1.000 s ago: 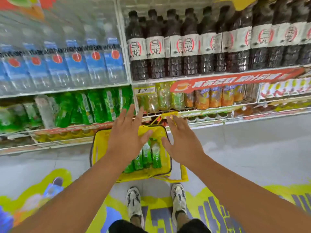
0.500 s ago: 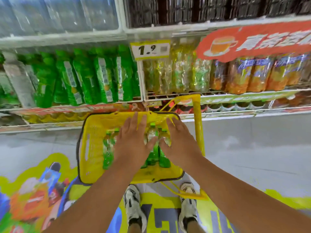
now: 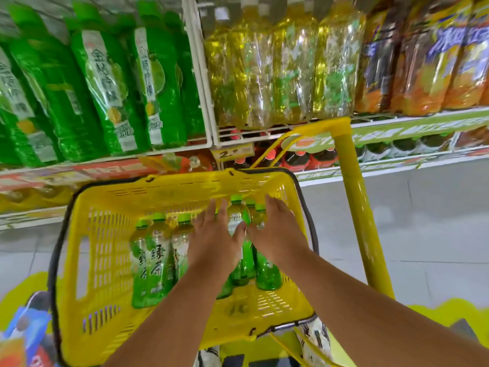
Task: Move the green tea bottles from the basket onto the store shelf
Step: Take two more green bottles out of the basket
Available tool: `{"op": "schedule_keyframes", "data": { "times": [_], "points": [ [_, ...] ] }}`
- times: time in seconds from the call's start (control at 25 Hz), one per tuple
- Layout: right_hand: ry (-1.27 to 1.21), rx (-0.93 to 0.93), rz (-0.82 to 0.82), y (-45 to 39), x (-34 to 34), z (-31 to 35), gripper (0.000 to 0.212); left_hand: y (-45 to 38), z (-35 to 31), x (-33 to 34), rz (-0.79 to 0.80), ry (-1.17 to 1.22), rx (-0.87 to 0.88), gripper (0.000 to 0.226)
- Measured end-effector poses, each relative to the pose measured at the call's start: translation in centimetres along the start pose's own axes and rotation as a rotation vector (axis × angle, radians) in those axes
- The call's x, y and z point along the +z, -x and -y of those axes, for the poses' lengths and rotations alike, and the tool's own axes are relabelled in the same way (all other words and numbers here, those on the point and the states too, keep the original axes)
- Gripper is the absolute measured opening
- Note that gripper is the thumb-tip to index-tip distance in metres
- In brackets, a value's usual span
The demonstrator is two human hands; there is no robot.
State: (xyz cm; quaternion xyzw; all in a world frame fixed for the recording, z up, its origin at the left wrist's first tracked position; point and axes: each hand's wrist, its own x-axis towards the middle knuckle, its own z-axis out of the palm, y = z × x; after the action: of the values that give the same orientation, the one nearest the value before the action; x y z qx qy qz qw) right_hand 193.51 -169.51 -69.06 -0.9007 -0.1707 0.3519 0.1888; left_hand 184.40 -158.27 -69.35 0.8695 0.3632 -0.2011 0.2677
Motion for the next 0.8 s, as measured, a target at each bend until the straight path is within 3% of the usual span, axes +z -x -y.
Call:
{"op": "schedule_keyframes", "data": {
  "times": [0.36,0.48,0.64,0.8],
  "points": [
    [-0.113,0.156,-0.045,-2.9,4.3,-1.1,0.078,-5.9,-1.2,1.1,0.067,0.127,-0.095,0.078],
    [-0.018,0.177,-0.063,-3.2,5.2,-1.0,0.073,-7.5,-2.1,1.6,0.146,-0.05,-0.136,0.078],
    [0.161,0.18,-0.038,-3.3,5.6,-0.9,0.071,-8.5,-2.1,2.5,0.134,-0.262,-0.09,0.085],
    [0.225,0.209,-0.018,-3.9,5.6,-0.7,0.058,-8.5,-1.8,3.2,0.117,-0.316,-0.061,0.093]
  ]
}}
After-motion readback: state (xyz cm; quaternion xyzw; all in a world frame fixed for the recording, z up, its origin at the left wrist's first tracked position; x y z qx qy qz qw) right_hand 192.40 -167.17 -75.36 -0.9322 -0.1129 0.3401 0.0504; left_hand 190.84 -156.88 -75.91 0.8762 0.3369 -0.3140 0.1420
